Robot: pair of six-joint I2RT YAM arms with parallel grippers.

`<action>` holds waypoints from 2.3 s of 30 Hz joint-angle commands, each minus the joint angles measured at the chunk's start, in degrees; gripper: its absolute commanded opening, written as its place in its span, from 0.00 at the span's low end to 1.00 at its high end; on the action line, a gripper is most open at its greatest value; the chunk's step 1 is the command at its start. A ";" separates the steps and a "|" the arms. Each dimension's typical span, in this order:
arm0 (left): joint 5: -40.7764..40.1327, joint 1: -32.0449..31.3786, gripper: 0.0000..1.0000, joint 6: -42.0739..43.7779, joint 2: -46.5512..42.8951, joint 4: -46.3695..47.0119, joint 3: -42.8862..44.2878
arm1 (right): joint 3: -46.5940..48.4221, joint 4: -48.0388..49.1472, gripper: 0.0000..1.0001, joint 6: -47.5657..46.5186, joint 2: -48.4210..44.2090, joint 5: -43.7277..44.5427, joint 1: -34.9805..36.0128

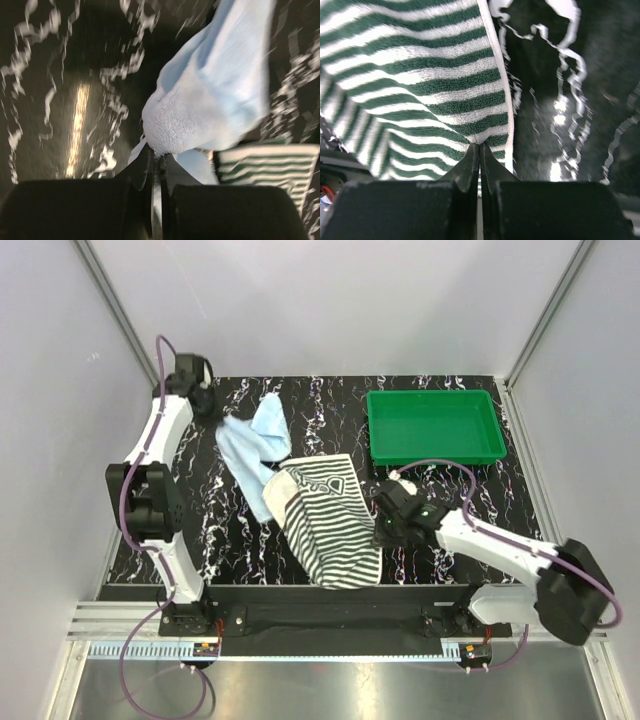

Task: Roll the towels
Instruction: Flatten the towel

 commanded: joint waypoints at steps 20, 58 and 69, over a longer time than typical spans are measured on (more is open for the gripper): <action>-11.48 8.16 0.99 -6.70 12.33 8.80 37.17 | 6.82 -15.36 0.51 2.92 -4.95 11.10 0.41; 0.57 -42.01 0.96 17.99 18.44 5.01 15.00 | 13.95 -29.51 0.90 7.48 -28.40 12.08 -6.54; -3.48 -42.64 0.98 18.78 26.07 10.66 19.29 | 14.39 -33.64 0.89 7.48 -32.45 11.63 -6.54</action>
